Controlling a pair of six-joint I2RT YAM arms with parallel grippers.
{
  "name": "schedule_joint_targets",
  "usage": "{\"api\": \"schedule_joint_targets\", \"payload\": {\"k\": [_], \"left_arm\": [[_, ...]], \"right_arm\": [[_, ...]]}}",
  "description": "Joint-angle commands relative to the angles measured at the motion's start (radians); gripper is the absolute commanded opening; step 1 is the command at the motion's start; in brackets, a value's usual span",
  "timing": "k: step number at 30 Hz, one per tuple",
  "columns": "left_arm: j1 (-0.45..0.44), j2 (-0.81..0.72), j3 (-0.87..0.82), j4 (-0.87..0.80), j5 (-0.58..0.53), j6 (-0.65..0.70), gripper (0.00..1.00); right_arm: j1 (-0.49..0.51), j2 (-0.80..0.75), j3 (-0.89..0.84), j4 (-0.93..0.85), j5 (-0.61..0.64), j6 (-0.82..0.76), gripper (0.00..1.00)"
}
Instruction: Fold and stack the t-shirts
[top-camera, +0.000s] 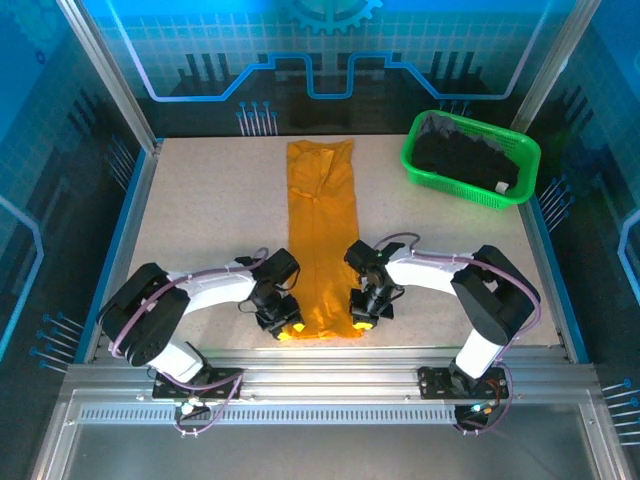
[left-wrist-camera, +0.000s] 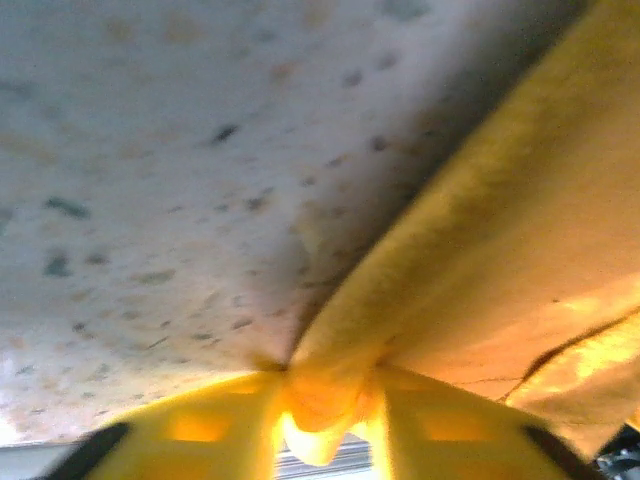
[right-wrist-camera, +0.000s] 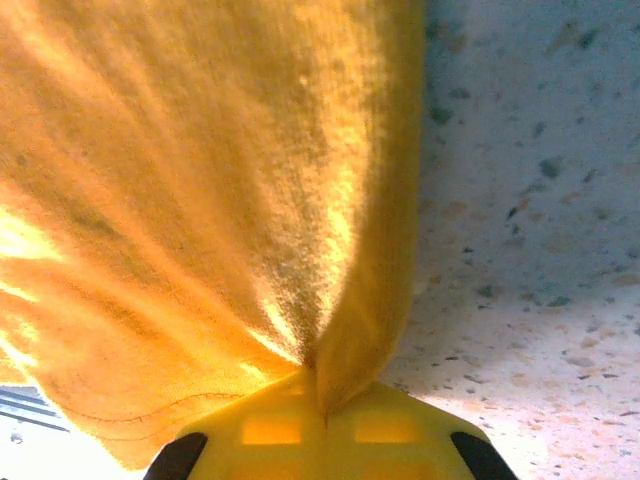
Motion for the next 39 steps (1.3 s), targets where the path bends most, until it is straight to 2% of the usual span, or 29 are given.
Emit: {"api": "schedule_joint_targets", "payload": {"k": [1, 8, 11, 16, 23, 28, 34, 39], "left_arm": [[-0.046, 0.034, -0.048, 0.135, -0.039, -0.001, 0.00], [-0.057, -0.207, -0.072, 0.040, -0.027, -0.008, 0.00], [-0.045, -0.303, -0.009, -0.009, -0.039, -0.016, 0.00], [0.059, -0.348, 0.097, 0.041, -0.076, -0.033, 0.00], [0.259, -0.169, 0.283, 0.179, -0.093, 0.016, 0.00], [0.361, 0.032, 0.449, 0.245, -0.040, 0.046, 0.00], [0.412, 0.249, 0.646, 0.226, -0.023, 0.092, 0.00], [0.438, 0.381, 0.731, 0.245, -0.019, 0.087, 0.00]], "right_arm": [[0.029, -0.034, -0.016, -0.013, -0.022, 0.012, 0.00], [0.047, -0.157, -0.027, -0.104, -0.064, -0.007, 0.00], [0.025, -0.203, 0.071, -0.178, -0.069, -0.027, 0.00], [-0.062, -0.178, 0.241, -0.243, -0.064, -0.061, 0.00], [-0.229, 0.024, 0.524, -0.266, -0.013, -0.132, 0.00], [-0.317, 0.201, 0.726, -0.262, -0.026, -0.149, 0.00], [-0.372, 0.413, 0.967, -0.302, -0.009, -0.158, 0.00], [-0.406, 0.554, 1.097, -0.302, -0.032, -0.145, 0.00]]}}
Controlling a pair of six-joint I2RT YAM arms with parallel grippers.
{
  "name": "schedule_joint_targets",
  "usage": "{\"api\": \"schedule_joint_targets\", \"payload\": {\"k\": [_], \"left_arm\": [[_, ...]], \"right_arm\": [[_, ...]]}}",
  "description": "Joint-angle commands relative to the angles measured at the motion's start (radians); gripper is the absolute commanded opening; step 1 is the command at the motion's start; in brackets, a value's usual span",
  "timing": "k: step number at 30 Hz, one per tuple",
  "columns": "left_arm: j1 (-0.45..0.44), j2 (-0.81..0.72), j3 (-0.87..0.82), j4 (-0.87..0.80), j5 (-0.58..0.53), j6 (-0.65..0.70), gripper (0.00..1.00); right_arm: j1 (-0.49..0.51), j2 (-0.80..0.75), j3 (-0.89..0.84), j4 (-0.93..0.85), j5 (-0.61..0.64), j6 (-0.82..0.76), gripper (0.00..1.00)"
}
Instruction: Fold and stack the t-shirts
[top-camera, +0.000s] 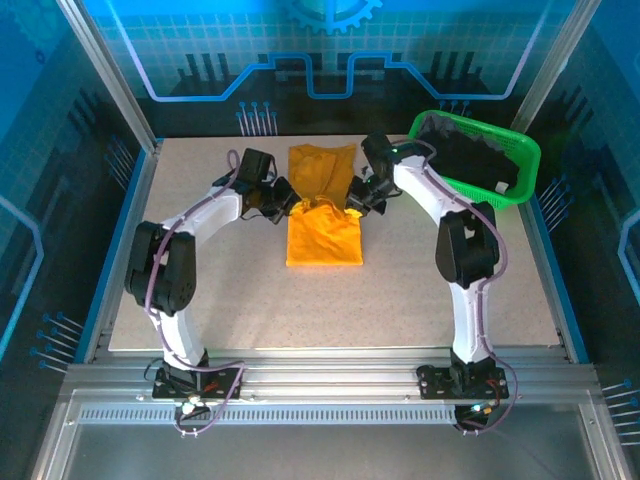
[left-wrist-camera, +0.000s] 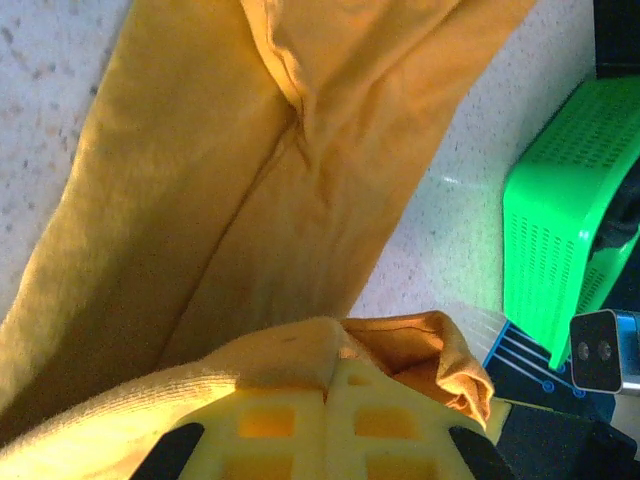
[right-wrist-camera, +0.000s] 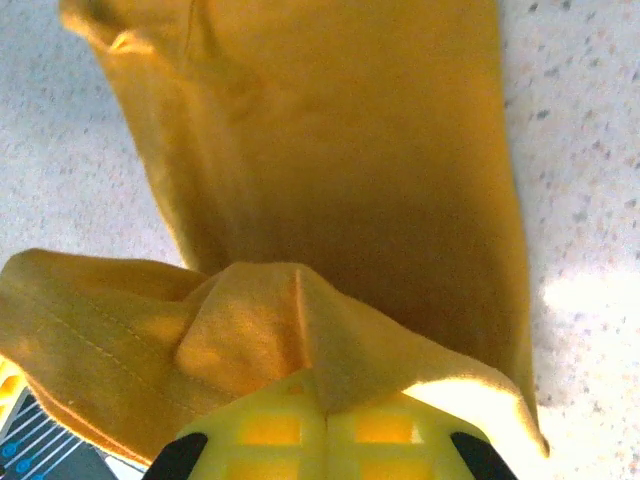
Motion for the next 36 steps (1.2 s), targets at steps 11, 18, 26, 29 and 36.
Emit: {"api": "schedule_joint_targets", "payload": {"k": [11, 18, 26, 29, 36], "left_arm": [[0.044, 0.091, 0.117, -0.043, -0.005, 0.106, 0.52], [-0.041, -0.249, -0.373, 0.055, -0.067, -0.060, 0.51], [-0.069, -0.260, -0.645, 0.418, -0.069, -0.340, 0.58], [-0.072, -0.210, -0.623, 0.471, -0.076, -0.348, 0.58], [-0.102, -0.118, -0.602, 0.506, -0.055, -0.349, 0.40]], "right_arm": [[-0.087, 0.163, 0.230, -0.096, -0.008, -0.105, 0.54], [-0.077, -0.220, -0.316, 0.101, 0.039, -0.103, 0.60], [-0.002, -0.375, -0.722, 0.413, -0.084, 0.149, 0.59], [0.002, -0.335, -0.750, 0.482, -0.115, 0.229, 0.59], [0.015, -0.224, -0.715, 0.520, -0.139, 0.296, 0.49]]}}
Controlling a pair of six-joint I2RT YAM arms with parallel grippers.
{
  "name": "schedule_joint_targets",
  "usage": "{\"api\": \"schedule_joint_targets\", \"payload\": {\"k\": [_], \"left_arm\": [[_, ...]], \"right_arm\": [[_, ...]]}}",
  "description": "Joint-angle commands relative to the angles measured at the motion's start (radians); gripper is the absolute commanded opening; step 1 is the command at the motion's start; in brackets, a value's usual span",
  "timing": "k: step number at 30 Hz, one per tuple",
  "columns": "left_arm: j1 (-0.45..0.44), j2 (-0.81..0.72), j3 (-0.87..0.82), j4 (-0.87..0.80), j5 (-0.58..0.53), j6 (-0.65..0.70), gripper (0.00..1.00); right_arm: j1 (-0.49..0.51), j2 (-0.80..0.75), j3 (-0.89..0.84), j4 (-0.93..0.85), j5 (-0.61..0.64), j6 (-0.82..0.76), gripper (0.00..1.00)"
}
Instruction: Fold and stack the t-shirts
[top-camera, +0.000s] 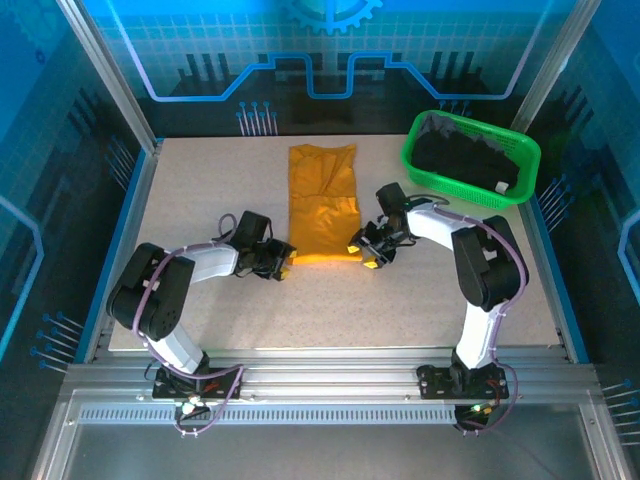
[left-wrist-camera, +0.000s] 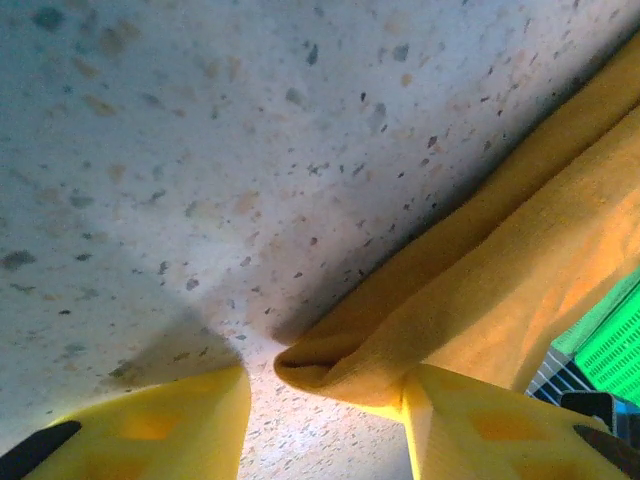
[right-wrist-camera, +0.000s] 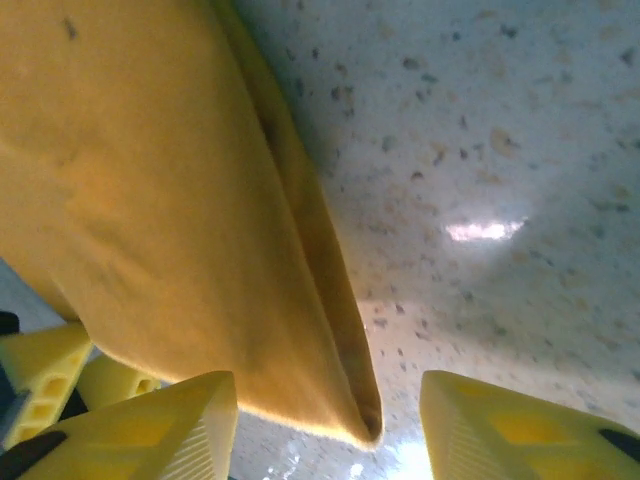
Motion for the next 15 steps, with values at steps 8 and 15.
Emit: {"api": "schedule_joint_targets", "payload": {"k": [8, 15], "left_arm": [[-0.026, 0.034, -0.012, 0.130, -0.019, 0.022, 0.00], [-0.064, -0.089, -0.127, 0.027, 0.010, 0.041, 0.00]], "right_arm": [[0.021, 0.059, 0.054, -0.001, 0.034, 0.063, 0.05], [0.059, -0.038, 0.008, -0.124, 0.074, -0.057, 0.00]]}}
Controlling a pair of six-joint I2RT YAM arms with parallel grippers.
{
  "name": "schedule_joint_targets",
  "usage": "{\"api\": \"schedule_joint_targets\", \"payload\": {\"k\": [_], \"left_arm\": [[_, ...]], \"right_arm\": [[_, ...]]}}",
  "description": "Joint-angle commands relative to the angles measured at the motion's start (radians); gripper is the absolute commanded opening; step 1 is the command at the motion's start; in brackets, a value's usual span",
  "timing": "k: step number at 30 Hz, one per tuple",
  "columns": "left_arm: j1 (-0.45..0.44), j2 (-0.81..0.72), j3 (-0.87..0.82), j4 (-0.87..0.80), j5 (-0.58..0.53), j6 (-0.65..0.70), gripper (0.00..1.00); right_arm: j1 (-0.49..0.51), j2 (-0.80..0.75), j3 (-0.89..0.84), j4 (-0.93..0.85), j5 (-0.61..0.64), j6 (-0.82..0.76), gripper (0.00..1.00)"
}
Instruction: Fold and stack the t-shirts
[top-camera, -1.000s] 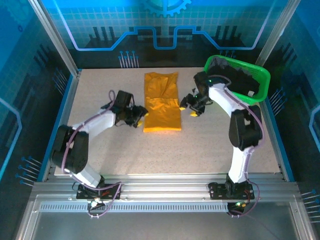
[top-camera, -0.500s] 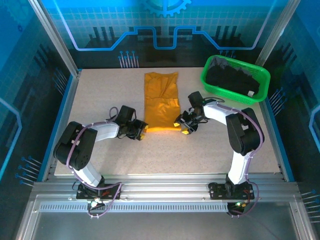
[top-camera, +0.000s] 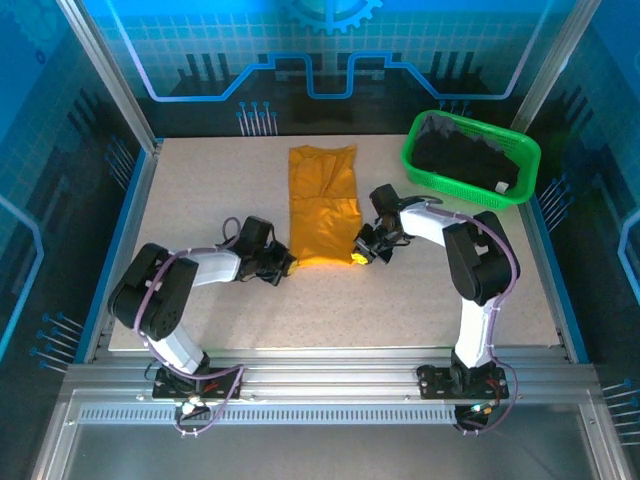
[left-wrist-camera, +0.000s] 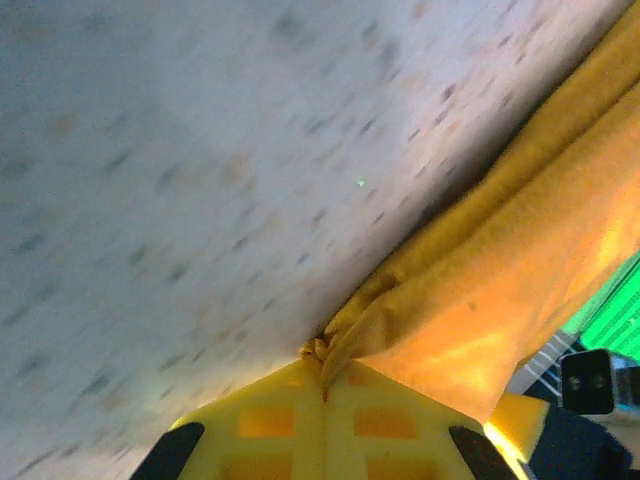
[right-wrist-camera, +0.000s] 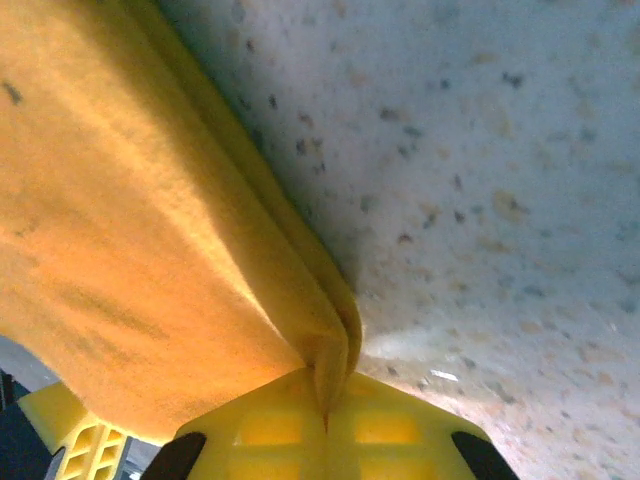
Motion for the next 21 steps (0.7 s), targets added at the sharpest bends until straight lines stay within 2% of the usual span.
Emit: {"api": "schedule_joint_targets", "payload": {"k": [1, 9, 13, 17, 21], "left_arm": [[-0.043, -0.092, -0.065, -0.082, 0.024, 0.023, 0.00], [-0.168, -0.405, -0.143, -0.393, 0.044, 0.058, 0.00], [-0.207, -0.612, -0.184, -0.568, 0.065, 0.073, 0.00], [-0.211, -0.819, -0.172, -0.686, 0.059, 0.038, 0.00], [-0.210, -0.889, -0.088, -0.696, 0.003, -0.007, 0.00]], "right_arm": [[0.042, -0.097, -0.045, -0.103, 0.019, -0.070, 0.00], [0.161, -0.320, -0.202, -0.243, 0.013, -0.126, 0.00], [0.215, -0.414, -0.229, -0.353, -0.040, -0.142, 0.00], [0.252, -0.512, -0.207, -0.442, -0.054, -0.103, 0.00], [0.234, -0.554, -0.120, -0.506, -0.031, -0.066, 0.00]]}}
